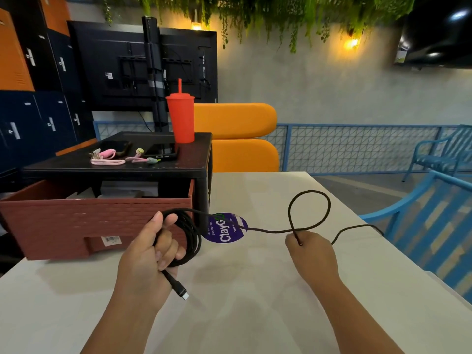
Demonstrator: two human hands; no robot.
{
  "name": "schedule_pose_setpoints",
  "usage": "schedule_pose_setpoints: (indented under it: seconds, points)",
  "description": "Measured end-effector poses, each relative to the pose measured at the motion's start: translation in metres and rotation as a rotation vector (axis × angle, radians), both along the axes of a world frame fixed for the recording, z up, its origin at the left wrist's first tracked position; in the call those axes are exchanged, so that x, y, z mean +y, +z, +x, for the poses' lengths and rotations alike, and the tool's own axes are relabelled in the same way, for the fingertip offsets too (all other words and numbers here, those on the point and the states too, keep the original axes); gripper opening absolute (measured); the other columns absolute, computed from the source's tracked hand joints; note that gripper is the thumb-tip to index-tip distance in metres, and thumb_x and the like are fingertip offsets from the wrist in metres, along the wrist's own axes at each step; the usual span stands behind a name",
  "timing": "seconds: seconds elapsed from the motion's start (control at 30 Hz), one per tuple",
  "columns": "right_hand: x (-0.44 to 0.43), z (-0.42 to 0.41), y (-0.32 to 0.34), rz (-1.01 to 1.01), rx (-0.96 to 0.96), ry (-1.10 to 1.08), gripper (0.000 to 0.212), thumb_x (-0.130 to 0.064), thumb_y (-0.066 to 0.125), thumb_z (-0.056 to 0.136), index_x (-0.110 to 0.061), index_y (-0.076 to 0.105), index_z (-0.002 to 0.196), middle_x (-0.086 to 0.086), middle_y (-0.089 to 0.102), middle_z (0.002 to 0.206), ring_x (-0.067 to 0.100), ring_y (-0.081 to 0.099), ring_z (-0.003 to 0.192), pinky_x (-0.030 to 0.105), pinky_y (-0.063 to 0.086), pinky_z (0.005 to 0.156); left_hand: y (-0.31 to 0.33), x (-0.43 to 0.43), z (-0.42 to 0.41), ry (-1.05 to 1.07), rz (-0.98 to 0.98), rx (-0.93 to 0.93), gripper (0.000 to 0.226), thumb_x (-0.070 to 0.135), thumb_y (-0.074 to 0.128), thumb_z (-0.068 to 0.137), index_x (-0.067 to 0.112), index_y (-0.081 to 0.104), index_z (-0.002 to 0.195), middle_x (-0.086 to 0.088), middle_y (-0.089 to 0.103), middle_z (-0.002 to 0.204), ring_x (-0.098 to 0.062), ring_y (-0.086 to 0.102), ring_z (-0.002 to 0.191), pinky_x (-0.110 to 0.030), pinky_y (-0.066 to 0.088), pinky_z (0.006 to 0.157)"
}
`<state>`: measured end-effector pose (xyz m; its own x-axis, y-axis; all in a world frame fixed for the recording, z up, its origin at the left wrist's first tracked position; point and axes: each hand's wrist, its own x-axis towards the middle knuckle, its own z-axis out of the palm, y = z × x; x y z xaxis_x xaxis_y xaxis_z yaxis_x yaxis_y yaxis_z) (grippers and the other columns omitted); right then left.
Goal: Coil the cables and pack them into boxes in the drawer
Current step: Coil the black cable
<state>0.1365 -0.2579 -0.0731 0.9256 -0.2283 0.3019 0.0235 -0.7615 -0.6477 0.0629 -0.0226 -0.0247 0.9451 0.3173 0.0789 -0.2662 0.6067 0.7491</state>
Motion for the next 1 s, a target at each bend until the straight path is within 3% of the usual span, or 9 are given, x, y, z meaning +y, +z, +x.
schedule_pose_setpoints:
  seconds: [0.1, 0.2, 0.33, 0.47, 0.63, 0.73, 0.83, 1.0]
  points:
    - [-0.005, 0.002, 0.002, -0.059, 0.023, -0.029, 0.038, -0.029, 0.039, 0.098, -0.009, 0.049, 0.067, 0.000, 0.048, 0.059, 0.021, 0.048, 0.063, 0.030, 0.032, 0.058, -0.001, -0.001, 0.000, -0.009, 0.019, -0.002, 0.045, 0.025, 0.041, 0.096, 0.014, 0.070, 0.063, 0.009, 0.023, 0.032, -0.004, 0.021, 0.027, -0.014, 0.032, 0.038]
    - [-0.022, 0.009, 0.004, 0.004, 0.022, -0.123, 0.037, -0.025, 0.035, 0.100, -0.005, 0.054, 0.075, 0.015, 0.060, 0.080, 0.034, 0.055, 0.083, 0.030, 0.032, 0.066, -0.001, 0.000, 0.000, -0.033, -0.037, 0.002, 0.039, 0.027, 0.044, 0.093, 0.013, 0.069, 0.066, 0.009, 0.022, 0.033, -0.005, 0.021, 0.027, -0.015, 0.033, 0.037]
    - [-0.057, 0.015, 0.001, 0.102, 0.104, -0.321, 0.031, -0.015, 0.037, 0.098, 0.006, 0.060, 0.097, 0.024, 0.062, 0.099, 0.039, 0.055, 0.095, 0.037, 0.040, 0.078, 0.001, 0.012, 0.000, -0.119, -0.240, -0.053, 0.017, 0.031, 0.065, 0.063, 0.014, 0.068, 0.063, 0.004, 0.025, 0.033, -0.007, 0.026, 0.026, -0.014, 0.035, 0.036]
    - [-0.076, 0.014, -0.001, 0.151, 0.181, -0.401, 0.029, -0.008, 0.037, 0.097, 0.005, 0.059, 0.110, 0.024, 0.060, 0.109, 0.040, 0.054, 0.103, 0.044, 0.041, 0.089, -0.002, 0.030, 0.001, -0.106, -0.378, -0.116, 0.021, 0.027, 0.072, 0.048, 0.015, 0.067, 0.064, 0.004, 0.028, 0.033, -0.007, 0.029, 0.027, -0.012, 0.036, 0.038]
    - [-0.068, 0.014, -0.004, -0.027, 0.266, -0.305, 0.034, -0.007, 0.037, 0.095, -0.003, 0.051, 0.126, 0.020, 0.053, 0.123, 0.036, 0.049, 0.114, 0.042, 0.038, 0.097, 0.000, 0.032, 0.001, -0.068, -0.297, -0.112, 0.023, 0.031, 0.073, 0.047, 0.017, 0.068, 0.064, 0.005, 0.028, 0.033, -0.007, 0.028, 0.027, -0.012, 0.035, 0.038]
    - [-0.051, 0.009, -0.003, -0.066, 0.168, -0.162, 0.055, -0.007, 0.045, 0.092, -0.013, 0.028, 0.144, 0.013, 0.035, 0.141, 0.033, 0.033, 0.128, 0.039, 0.030, 0.104, 0.002, 0.021, 0.000, -0.069, -0.200, -0.073, 0.022, 0.034, 0.070, 0.049, 0.017, 0.069, 0.061, 0.005, 0.025, 0.033, -0.007, 0.026, 0.027, -0.014, 0.035, 0.037]
    - [-0.027, 0.000, 0.007, -0.099, -0.042, -0.112, 0.076, -0.008, 0.054, 0.086, -0.018, 0.012, 0.148, 0.009, 0.025, 0.146, 0.031, 0.029, 0.130, 0.038, 0.032, 0.103, 0.003, 0.010, -0.001, -0.096, -0.159, -0.063, 0.023, 0.035, 0.069, 0.050, 0.015, 0.069, 0.061, 0.006, 0.024, 0.032, -0.006, 0.025, 0.026, -0.015, 0.034, 0.035]
    - [0.000, -0.011, 0.017, -0.211, -0.304, -0.081, 0.074, -0.016, 0.058, 0.088, -0.025, 0.015, 0.148, 0.008, 0.011, 0.154, 0.027, 0.018, 0.138, 0.038, 0.034, 0.104, 0.002, 0.004, -0.002, -0.134, -0.124, -0.052, 0.024, 0.035, 0.068, 0.052, 0.013, 0.070, 0.062, 0.007, 0.023, 0.032, -0.006, 0.025, 0.025, -0.016, 0.035, 0.035]
